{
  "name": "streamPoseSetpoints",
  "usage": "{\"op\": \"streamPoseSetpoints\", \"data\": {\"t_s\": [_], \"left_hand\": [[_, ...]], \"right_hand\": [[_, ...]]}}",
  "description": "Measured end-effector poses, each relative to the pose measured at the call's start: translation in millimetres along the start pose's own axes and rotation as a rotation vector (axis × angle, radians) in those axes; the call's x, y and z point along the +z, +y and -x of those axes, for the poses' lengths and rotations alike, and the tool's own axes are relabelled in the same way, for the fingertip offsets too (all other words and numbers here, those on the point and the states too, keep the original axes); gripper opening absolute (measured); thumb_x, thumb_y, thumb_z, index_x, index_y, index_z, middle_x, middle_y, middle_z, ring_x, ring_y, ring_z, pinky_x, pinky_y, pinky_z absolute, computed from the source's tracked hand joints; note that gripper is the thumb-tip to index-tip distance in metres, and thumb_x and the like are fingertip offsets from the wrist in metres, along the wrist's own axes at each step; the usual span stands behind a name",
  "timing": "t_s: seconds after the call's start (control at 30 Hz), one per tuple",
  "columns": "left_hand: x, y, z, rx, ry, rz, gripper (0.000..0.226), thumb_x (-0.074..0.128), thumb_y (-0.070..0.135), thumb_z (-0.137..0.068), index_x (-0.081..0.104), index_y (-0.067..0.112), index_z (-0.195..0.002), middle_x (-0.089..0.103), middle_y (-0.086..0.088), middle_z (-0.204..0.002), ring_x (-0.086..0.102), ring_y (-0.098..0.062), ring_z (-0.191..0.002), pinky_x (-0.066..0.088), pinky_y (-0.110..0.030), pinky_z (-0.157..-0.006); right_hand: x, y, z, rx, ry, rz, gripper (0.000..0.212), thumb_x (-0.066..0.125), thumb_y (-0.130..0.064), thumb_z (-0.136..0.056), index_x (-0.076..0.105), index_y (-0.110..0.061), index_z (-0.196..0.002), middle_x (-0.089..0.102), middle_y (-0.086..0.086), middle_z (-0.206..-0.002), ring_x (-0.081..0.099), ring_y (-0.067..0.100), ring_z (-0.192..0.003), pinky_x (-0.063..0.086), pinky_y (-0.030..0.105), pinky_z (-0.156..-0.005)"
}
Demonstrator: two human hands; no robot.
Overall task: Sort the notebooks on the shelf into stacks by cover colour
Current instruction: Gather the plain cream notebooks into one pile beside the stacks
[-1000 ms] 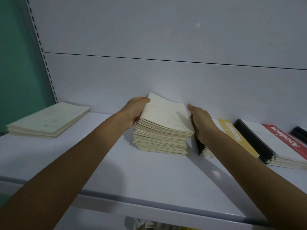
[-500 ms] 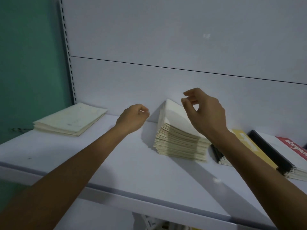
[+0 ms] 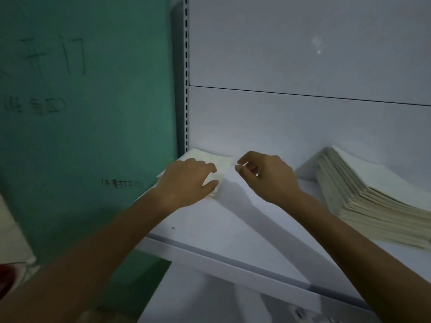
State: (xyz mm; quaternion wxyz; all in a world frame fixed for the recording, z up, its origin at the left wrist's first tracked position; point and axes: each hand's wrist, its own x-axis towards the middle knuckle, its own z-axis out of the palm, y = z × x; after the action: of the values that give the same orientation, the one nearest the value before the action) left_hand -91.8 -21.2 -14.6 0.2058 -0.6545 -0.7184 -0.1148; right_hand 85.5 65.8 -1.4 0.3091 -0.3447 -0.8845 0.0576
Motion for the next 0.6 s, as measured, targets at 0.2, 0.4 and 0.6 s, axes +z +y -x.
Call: {"op": "streamPoseSetpoints", "data": {"t_s": [0.2,0.4,0.6], "left_hand": [[4,-92,33,-0.021,0.038,0.031,0.044,0.042,0.050,-0.094,0.051,0.029,-0.131,0.060,0.005,-0.125,0.054,-0.018,-0.112,0.044,-0.034,-0.088],[34,-146,66,-0.252,-0.065,0.514,0.037,0.055,0.041,-0.092,0.058,0.022,-0.124,0.062,0.007,-0.122,0.059,-0.012,-0.108,0.045,-0.028,-0.090],[56,-162,75,-0.413,-0.098,0.935,0.030,0.058,0.026,-0.093,0.057,0.016,-0.121,0.066,0.003,-0.107,0.061,-0.013,-0.101,0.046,-0.034,-0.096]], "right_hand": [[68,-57,-48,0.036,-0.122,0.061,0.044,0.047,-0.049,-0.094,0.052,-0.023,-0.129,0.057,-0.003,-0.129,0.054,0.018,-0.116,0.044,0.034,-0.088],[124,-85,-59,0.063,-0.440,0.300,0.092,0.028,-0.079,-0.082,0.016,-0.018,-0.151,0.016,0.011,-0.158,0.018,0.029,-0.143,0.019,0.045,-0.115],[135,-90,-40,0.023,-0.260,0.345,0.069,0.037,-0.066,-0.089,0.033,-0.021,-0.142,0.043,0.007,-0.142,0.040,0.027,-0.128,0.032,0.040,-0.106]]}}
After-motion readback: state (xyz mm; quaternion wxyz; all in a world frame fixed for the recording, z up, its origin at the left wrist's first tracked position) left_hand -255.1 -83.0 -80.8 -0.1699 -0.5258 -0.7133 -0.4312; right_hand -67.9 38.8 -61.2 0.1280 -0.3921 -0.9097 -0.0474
